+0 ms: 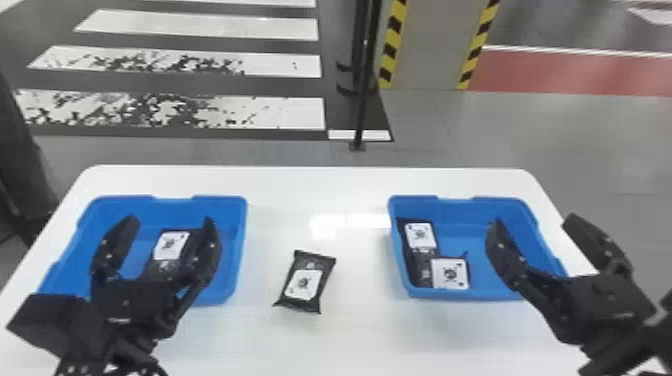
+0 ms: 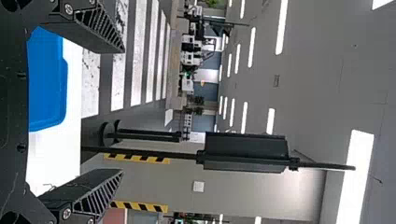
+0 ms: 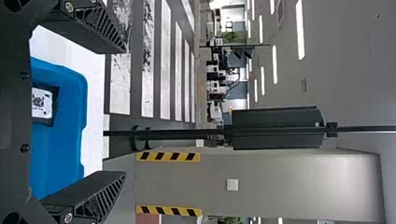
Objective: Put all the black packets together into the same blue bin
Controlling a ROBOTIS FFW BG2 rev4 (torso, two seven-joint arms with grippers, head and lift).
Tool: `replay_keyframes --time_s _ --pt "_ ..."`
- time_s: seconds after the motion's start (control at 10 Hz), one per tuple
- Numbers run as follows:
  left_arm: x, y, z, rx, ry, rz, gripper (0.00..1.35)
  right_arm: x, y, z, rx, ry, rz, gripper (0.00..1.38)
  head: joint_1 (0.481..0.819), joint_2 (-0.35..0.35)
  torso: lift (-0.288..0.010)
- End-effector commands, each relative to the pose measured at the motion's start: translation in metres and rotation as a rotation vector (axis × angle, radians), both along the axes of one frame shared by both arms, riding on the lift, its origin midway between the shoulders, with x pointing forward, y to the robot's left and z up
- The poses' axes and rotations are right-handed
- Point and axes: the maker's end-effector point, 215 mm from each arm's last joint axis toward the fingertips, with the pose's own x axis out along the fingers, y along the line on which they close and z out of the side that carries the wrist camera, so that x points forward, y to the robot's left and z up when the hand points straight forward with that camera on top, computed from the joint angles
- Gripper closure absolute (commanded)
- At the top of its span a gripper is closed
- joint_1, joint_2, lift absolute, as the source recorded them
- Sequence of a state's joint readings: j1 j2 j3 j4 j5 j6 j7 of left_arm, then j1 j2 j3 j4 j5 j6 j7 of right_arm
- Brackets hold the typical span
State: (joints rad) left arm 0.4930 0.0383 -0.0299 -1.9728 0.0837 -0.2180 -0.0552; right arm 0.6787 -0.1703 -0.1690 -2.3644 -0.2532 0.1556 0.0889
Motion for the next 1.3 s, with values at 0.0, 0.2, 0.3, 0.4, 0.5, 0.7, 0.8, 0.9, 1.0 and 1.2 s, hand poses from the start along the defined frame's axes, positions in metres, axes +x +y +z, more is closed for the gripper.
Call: replay_keyframes --time_s 0.0,0.2,0.3,0.4,0.5,0.7,0.8,0.9,1.0,1.2 --pt "0.0 -0.001 -0.001 0.001 0.003 -0.003 0.12 0.003 0.0 0.0 -0.003 0.002 0.0 0.08 0.695 -0.086 -0.11" --pt "0.001 -0.002 -0.004 0.0 0.013 -0.005 0.12 0.02 0.036 -0.009 0.04 0.022 0.079 0.08 0.695 -0.085 -0.11" --pt "0.001 -0.003 -0.004 -0.001 0.013 -0.007 0.12 0.033 0.065 -0.024 0.054 0.07 0.163 0.08 0.695 -0.066 -0.11" --pt "0.002 -0.003 -0.004 0.001 0.015 -0.008 0.12 0.052 0.082 -0.045 0.023 0.119 0.251 0.08 0.695 -0.026 -0.11" --pt "0.002 -0.005 -0.004 0.0 0.015 -0.011 0.12 0.071 0.095 -0.067 0.004 0.168 0.323 0.08 0.695 0.012 -0.11" --pt "0.001 -0.003 -0.001 -0.013 0.006 -0.011 0.12 0.092 0.139 -0.088 -0.01 0.212 0.456 0.08 0.695 0.042 -0.11" --pt "0.001 -0.003 -0.001 -0.013 0.006 -0.011 0.12 0.098 0.164 -0.097 -0.009 0.231 0.521 0.08 0.695 0.067 -0.11" --pt "0.002 -0.005 -0.002 -0.015 0.008 -0.012 0.12 0.1 0.184 -0.105 -0.014 0.253 0.568 0.09 0.695 0.092 -0.11" --pt "0.002 -0.005 -0.003 -0.015 0.013 -0.014 0.12 0.1 0.195 -0.114 -0.019 0.279 0.593 0.08 0.695 0.121 -0.11" --pt "0.002 -0.005 -0.006 -0.03 0.024 -0.015 0.12 0.102 0.223 -0.157 -0.057 0.397 0.67 0.09 0.695 0.145 -0.11"
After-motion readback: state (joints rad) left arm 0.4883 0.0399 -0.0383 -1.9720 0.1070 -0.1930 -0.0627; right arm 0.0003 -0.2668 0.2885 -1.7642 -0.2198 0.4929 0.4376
